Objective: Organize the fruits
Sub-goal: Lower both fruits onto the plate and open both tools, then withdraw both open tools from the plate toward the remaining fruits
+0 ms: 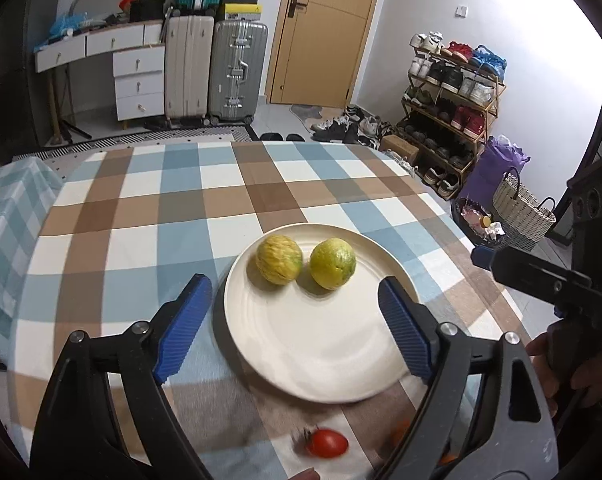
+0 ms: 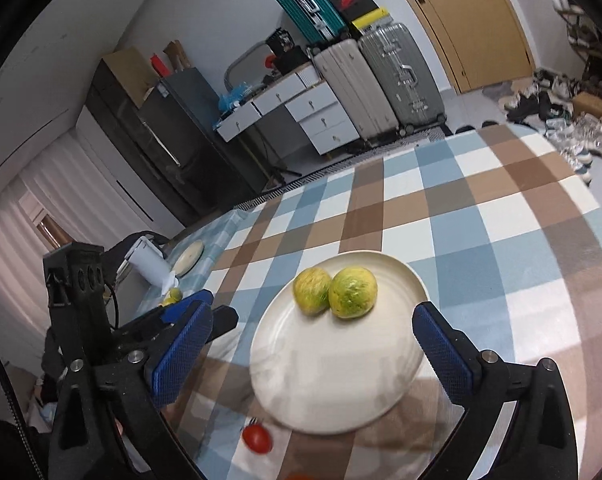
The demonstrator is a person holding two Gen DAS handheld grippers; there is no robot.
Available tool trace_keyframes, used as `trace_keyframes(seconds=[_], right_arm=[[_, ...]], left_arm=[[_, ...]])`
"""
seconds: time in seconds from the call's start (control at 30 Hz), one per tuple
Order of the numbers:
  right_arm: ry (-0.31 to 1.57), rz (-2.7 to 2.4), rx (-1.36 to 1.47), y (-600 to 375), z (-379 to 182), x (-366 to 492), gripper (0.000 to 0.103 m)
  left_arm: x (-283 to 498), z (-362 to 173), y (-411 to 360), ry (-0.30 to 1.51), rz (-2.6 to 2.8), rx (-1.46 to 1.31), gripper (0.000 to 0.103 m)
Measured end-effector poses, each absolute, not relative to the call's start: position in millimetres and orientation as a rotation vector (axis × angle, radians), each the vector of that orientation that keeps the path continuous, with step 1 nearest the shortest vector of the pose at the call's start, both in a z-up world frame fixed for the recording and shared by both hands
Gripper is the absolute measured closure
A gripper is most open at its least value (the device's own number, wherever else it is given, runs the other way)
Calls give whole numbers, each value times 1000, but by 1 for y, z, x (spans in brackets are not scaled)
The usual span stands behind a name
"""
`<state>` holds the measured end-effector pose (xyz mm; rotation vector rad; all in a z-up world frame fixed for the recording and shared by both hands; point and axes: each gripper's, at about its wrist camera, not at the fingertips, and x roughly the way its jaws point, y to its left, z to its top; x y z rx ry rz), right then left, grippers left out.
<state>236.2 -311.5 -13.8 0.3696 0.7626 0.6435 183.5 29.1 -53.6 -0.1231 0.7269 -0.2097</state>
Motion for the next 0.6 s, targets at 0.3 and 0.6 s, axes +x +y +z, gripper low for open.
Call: trace_keyframes(seconds=[0.3,0.6], right_arm=[[659,638,294,-320,5,163,0],[575,623,233,-323,20,108,0]], left_arm=[[106,-23,25,643,-186,-120,1],[39,-11,16,607,-167,-87,1]])
